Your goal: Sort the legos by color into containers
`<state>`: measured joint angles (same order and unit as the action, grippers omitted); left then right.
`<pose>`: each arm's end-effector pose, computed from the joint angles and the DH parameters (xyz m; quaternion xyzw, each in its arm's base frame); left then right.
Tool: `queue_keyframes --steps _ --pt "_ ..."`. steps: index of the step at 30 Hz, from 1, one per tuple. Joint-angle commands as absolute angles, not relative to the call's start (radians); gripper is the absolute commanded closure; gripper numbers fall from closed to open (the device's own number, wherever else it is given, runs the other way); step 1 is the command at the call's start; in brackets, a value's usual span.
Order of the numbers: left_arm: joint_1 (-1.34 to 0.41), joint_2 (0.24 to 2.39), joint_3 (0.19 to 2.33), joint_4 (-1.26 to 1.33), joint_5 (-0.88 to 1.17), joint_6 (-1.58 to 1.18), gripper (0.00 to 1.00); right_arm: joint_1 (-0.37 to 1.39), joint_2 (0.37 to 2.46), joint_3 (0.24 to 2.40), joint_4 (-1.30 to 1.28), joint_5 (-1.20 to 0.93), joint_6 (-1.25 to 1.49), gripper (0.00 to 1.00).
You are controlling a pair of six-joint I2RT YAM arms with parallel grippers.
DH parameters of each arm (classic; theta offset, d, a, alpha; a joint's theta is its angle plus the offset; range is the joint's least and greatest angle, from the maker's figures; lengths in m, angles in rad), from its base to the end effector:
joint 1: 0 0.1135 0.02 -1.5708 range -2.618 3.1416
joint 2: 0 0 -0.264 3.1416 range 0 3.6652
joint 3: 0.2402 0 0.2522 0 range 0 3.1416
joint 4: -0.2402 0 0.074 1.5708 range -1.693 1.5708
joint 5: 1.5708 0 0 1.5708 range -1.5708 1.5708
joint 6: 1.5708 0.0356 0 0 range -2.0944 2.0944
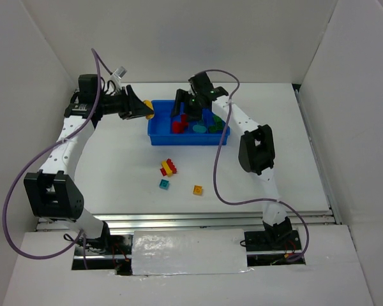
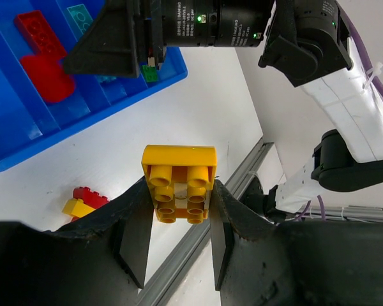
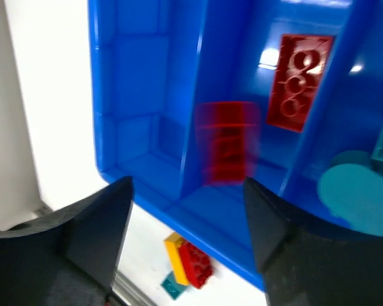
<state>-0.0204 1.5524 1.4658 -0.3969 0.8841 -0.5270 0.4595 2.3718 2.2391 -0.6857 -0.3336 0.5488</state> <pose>0.3492 -0.0347 0.3711 0.0204 0.8043 -0.4789 0.3512 0.4733 0.2472 0.2457 -0.0200 0.9190 0.3102 0.2426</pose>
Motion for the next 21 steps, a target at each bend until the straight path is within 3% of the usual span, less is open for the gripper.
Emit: queue_keyframes --steps 1,6,8,12,14,21 --pt "-0.026 1.537 1.465 -0.368 0.916 -0.52 1.0 0.459 2.349 2.279 -0.692 -0.328 0.543 0.15" --pt "-0.041 1.545 1.47 -0.341 0.972 -0.526 1.0 0.437 2.251 2.275 -0.661 -0.402 0.552 0.08" --pt "-0.048 1.549 1.476 -0.31 1.033 -0.541 1.0 0.417 2.185 2.15 -0.579 -0.623 0.575 0.09" --pt "-0.078 1.563 1.462 -0.164 1.172 -0.635 1.0 0.379 1.955 1.863 -0.09 -0.981 0.757 0.1" --pt "-0.098 1.572 1.477 -0.172 1.187 -0.617 1.0 0.377 1.873 1.774 0.027 -1.028 0.857 0.1" --pt "-0.155 1.624 1.5 -0.108 1.238 -0.661 1.0 0.38 1.873 1.611 0.967 -1.134 1.528 0.12"
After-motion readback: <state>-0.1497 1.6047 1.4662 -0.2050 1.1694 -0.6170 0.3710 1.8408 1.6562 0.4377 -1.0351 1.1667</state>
